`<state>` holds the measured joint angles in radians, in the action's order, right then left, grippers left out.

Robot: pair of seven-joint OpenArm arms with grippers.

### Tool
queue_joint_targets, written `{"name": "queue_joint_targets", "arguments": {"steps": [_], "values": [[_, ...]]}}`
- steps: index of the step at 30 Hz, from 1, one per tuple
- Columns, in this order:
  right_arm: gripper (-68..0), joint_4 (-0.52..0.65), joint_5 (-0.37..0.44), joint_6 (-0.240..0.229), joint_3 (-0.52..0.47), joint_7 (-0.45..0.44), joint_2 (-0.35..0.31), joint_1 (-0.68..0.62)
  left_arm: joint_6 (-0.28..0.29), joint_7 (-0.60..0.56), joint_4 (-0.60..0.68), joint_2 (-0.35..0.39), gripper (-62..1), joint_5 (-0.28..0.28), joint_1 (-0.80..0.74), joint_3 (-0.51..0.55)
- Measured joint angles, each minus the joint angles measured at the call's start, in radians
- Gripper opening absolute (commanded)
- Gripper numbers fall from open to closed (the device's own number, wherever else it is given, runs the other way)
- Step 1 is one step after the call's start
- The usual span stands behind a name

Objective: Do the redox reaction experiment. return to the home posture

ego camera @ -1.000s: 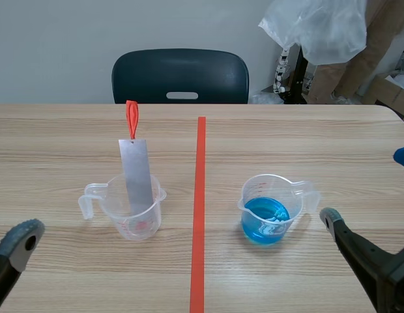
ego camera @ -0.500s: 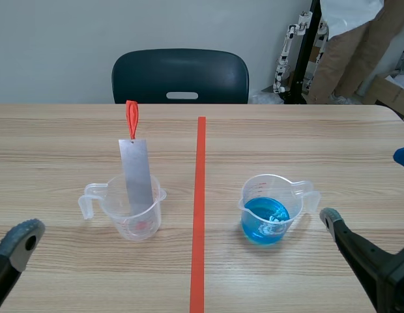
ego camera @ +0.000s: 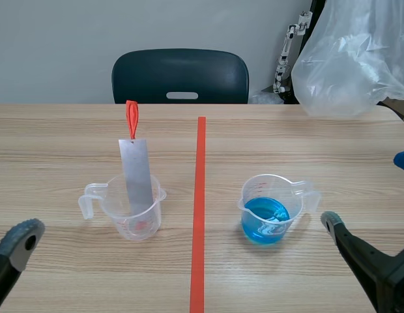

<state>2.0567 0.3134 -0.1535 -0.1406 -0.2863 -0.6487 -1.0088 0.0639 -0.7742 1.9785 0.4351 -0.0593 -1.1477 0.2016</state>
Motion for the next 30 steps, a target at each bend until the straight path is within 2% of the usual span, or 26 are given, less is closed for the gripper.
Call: {"name": "queue_joint_targets", "arguments": {"steps": [17,22,30], "values": [[0.4,0.000,0.000,0.000,-0.029,0.001,0.000,0.003,0.000,0.000,0.000,0.000,-10.1,0.000,0.000,0.000],[0.4,0.000,0.000,0.000,-0.029,0.063,0.000,0.003,0.000,0.000,0.000,0.000,-10.1,0.000,0.000,0.000],[0.4,0.001,0.000,0.000,-0.029,0.068,0.000,0.003,0.000,0.000,0.000,0.000,-10.1,0.000,0.000,0.000]]}}
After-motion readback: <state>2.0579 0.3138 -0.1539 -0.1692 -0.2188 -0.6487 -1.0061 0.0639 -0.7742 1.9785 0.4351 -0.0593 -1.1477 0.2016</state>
